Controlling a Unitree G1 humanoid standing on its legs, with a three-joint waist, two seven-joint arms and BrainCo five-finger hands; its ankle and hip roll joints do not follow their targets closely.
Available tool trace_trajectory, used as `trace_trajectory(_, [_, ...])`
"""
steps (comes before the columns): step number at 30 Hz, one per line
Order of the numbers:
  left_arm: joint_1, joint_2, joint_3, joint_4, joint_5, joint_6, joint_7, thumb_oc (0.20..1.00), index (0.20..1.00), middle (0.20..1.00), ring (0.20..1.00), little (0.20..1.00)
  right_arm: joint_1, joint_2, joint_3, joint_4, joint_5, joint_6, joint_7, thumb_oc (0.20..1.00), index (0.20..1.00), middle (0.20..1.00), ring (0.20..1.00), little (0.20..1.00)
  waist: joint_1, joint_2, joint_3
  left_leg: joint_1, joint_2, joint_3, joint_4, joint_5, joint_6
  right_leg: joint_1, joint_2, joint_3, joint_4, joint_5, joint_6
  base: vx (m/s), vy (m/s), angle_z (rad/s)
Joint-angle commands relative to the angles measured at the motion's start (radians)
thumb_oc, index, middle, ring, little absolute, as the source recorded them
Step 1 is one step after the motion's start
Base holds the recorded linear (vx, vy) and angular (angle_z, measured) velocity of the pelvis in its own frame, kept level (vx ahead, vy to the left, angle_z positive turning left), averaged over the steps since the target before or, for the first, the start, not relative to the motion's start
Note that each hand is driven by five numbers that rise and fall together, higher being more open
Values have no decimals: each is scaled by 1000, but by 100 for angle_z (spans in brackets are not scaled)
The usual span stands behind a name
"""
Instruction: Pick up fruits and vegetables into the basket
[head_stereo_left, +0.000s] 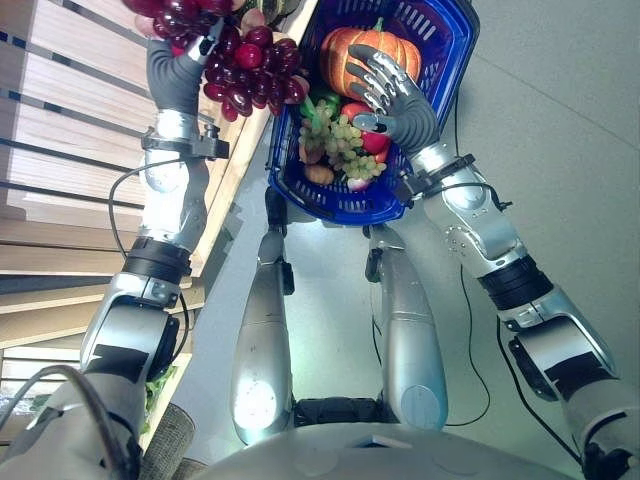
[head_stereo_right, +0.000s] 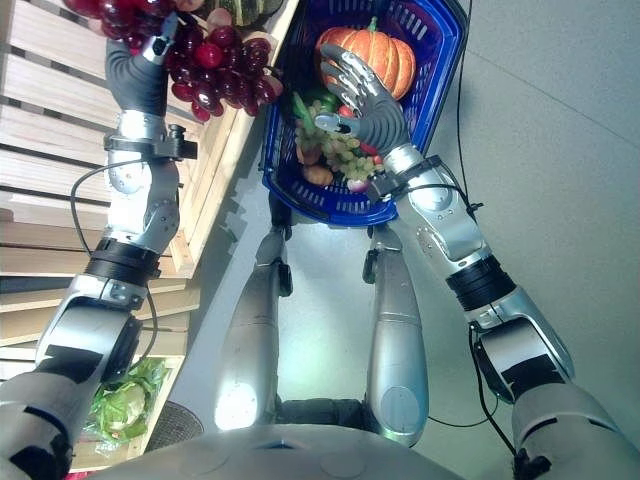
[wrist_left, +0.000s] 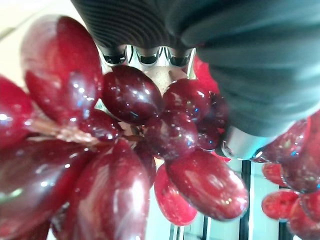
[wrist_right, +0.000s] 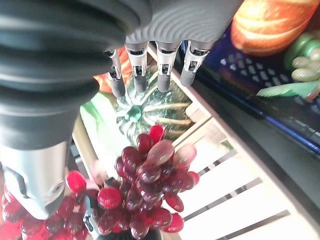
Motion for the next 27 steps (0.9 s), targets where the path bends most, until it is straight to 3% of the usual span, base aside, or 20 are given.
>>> trace_trajectory(1, [-59, 20, -19, -128, 115, -40, 30, 200, 200, 200, 200, 200, -12, 10, 1, -108, -16, -8, 4, 1000, 1000, 1000, 1000, 1000, 4, 1, -28, -8, -98, 54, 41, -79, 58, 90, 69, -54, -54, -56, 29, 0, 0, 0])
trace_trajectory(19, [-92, 25, -118, -291, 270, 14, 11, 200, 200, 200, 200, 200, -26, 46, 33, -120, 16, 14, -46, 1000, 1000, 1000, 1000, 1000, 4, 2, -28, 9, -98, 61, 22, -76, 60, 109, 71, -50, -80, -41, 30, 0, 0, 0])
trace_trajectory(27, [-102, 30, -131, -342, 253, 29, -7, 200, 200, 200, 200, 200, -35, 47, 53, -122, 31, 31, -47, 1000, 1000, 1000, 1000, 1000, 8, -1, -28, 8, -98, 59, 19, -74, 59, 111, 71, -52, -85, -37, 31, 0, 0, 0])
